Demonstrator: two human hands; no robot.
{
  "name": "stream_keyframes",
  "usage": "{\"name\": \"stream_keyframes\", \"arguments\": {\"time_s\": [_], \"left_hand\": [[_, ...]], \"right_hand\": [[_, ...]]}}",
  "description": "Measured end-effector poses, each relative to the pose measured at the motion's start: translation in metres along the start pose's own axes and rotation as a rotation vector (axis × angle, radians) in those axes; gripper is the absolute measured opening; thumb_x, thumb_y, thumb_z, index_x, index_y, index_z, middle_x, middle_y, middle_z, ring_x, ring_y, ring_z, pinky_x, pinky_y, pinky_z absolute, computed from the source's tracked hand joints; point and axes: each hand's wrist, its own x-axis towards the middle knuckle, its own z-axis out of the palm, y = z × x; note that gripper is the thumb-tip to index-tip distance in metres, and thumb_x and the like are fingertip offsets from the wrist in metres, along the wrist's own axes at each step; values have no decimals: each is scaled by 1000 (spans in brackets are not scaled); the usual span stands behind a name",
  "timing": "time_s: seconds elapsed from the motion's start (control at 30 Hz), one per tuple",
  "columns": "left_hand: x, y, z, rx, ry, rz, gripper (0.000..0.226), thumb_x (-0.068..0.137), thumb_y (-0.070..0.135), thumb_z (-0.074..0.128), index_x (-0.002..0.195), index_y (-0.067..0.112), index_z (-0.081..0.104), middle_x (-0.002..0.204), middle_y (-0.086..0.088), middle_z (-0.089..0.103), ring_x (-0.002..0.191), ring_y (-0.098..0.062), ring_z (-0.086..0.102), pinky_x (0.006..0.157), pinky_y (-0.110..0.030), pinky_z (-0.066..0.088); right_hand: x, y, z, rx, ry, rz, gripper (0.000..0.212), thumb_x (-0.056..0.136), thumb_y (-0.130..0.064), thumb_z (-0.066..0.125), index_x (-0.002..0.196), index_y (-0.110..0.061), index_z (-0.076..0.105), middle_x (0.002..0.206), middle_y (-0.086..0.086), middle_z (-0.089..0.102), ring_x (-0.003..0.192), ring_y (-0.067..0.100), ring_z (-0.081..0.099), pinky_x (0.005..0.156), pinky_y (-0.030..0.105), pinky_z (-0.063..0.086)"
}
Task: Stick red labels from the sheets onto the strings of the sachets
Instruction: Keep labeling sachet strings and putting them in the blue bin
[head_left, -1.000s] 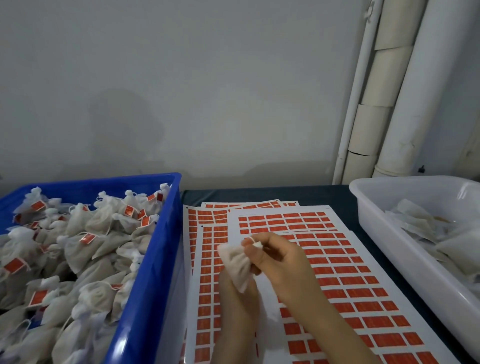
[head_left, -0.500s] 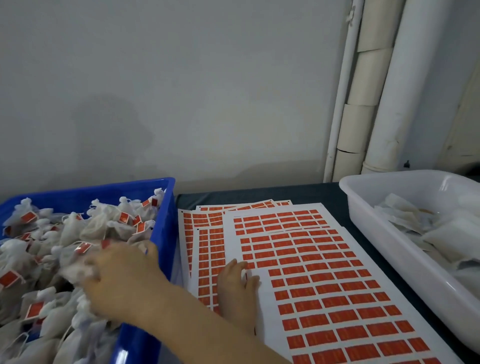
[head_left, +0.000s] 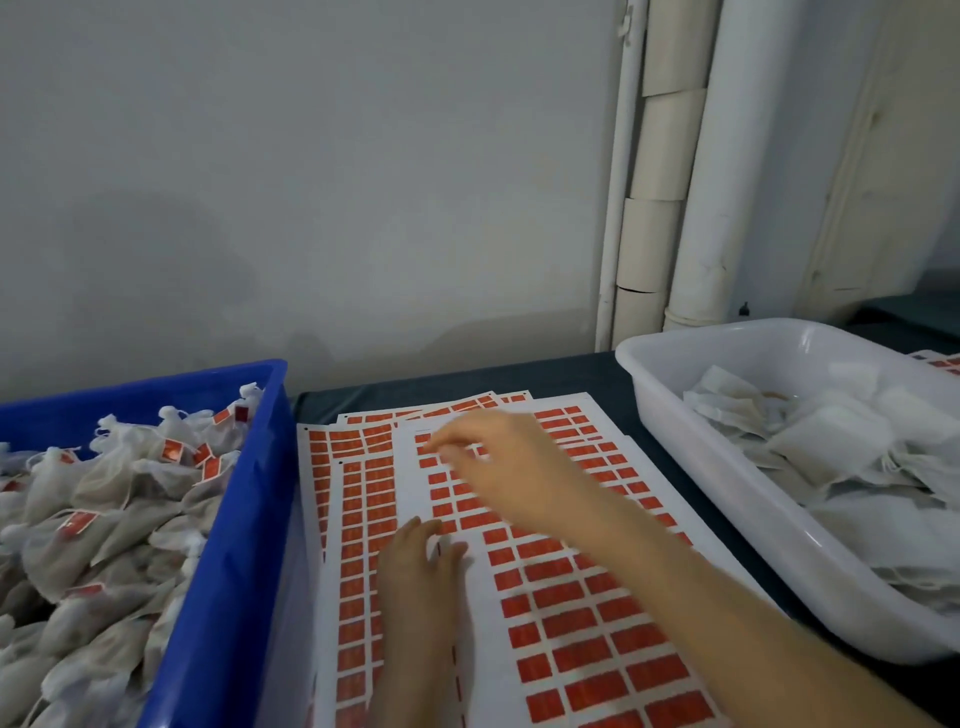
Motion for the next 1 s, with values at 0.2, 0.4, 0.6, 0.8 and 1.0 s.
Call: {"name": "stream_keyframes", "arguments": {"time_s": [0.2, 0.4, 0.6, 0.8, 1.0], "left_hand": [[1, -12, -26, 0, 56, -70, 37, 87, 30, 63, 122, 21, 58, 136, 2, 52, 123, -21, 50, 107, -43, 34], [4, -14, -28, 61, 32, -60, 38, 88, 28, 62, 124, 19, 57, 139, -1, 50, 126, -24, 47, 109, -45, 31], [1, -12, -30, 72, 13, -53, 37, 88, 27, 62, 123, 16, 57, 138, -4, 52, 125, -28, 48, 107, -48, 32], [-2, -12, -32, 71, 7, -33, 38, 88, 25, 62, 124, 13, 58, 137, -7, 52, 124, -30, 48, 107, -50, 32], [-4, -9, -34, 61, 7, -35, 37, 87, 24, 63, 122, 14, 59, 137, -6, 52, 125, -30, 48, 106, -50, 33]], "right_hand": [[-25, 90, -112, -275, -31, 374, 24, 93, -28, 50, 114, -26, 62, 109, -9, 63, 76, -1, 53, 67, 13, 40], [-73, 150, -176, -350, 80, 567, 19, 90, -24, 56, 106, -25, 66, 113, -1, 63, 88, 13, 55, 78, 25, 38], [-108, 187, -192, -560, -96, 814, 36, 86, -25, 61, 121, -19, 58, 126, 8, 56, 108, 22, 53, 88, 28, 41], [-124, 196, -183, -693, -281, 963, 54, 79, -31, 70, 126, -13, 50, 122, 6, 55, 108, 20, 53, 85, 25, 41], [-116, 193, -184, -577, -76, 858, 14, 78, -22, 70, 90, -14, 70, 99, 5, 67, 93, 20, 59, 78, 26, 46]]}}
